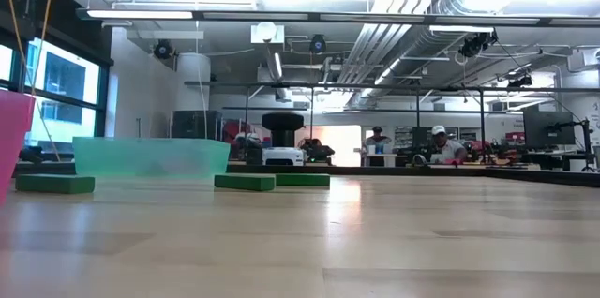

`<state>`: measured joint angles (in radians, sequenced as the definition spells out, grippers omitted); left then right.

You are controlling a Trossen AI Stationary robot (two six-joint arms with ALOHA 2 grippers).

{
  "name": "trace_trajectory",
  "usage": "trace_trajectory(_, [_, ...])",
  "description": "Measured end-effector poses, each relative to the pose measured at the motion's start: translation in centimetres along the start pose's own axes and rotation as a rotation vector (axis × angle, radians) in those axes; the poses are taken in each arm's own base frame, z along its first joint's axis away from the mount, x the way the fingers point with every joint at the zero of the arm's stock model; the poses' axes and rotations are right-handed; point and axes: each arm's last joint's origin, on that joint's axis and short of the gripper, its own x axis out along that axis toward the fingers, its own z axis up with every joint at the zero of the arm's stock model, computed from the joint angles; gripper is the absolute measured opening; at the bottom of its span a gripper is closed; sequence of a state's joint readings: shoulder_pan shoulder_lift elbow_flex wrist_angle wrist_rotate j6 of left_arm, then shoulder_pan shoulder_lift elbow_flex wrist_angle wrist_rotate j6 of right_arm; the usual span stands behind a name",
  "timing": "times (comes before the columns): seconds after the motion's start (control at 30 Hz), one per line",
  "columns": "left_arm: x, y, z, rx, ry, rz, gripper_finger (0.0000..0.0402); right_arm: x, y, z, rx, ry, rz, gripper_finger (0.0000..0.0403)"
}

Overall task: Sort blocks
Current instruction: Put the green block into the yellow bin

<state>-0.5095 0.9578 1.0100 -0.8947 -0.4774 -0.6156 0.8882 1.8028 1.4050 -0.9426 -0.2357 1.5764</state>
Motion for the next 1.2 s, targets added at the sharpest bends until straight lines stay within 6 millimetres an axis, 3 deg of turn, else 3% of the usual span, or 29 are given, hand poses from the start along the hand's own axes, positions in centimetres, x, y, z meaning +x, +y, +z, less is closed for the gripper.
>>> trace_trajectory(0.2, [0.0, -0.2, 0.2, -0.014, -0.010, -0.034, 0.0147, 1.8, -1.6, 0.4, 0.176, -0.058, -0.071, 0.0075])
trace_trajectory(0.43, [0.0, -0.2, 0.2, -0.028, -0.010, -0.038, 0.0147, 0.7, -2.7, 3.2, 0.249, -0.137, -0.159, 0.0163])
trace_trajectory(0.63, [0.0, -0.3, 0.2, -0.050, 0.006, -0.060, 0.0147, -2.8, -4.0, 4.8, 0.177, -0.004, -0.120, 0.0225])
trace_trajectory(0.8, [0.0, -0.5, 0.4, -0.064, -0.017, -0.078, 0.0147, -7.7, -5.5, 7.0, 0.187, -0.138, 0.045, 0.0230])
trace_trajectory(0.93, [-0.1, -0.8, 1.0, -0.073, -0.067, -0.113, 0.0147, -11.1, -6.9, 10.1, 0.147, -0.413, 0.144, 0.0231])
trace_trajectory(1.03, [-0.2, -1.1, 1.4, -0.062, -0.107, -0.139, 0.0147, -12.9, -7.7, 13.6, -0.042, -0.621, 0.121, 0.0231])
trace_trajectory(1.2, [-0.2, -1.2, 1.6, -0.068, -0.124, -0.168, 0.0147, -13.1, -9.5, 21.8, -0.404, -0.743, 0.029, 0.0231])
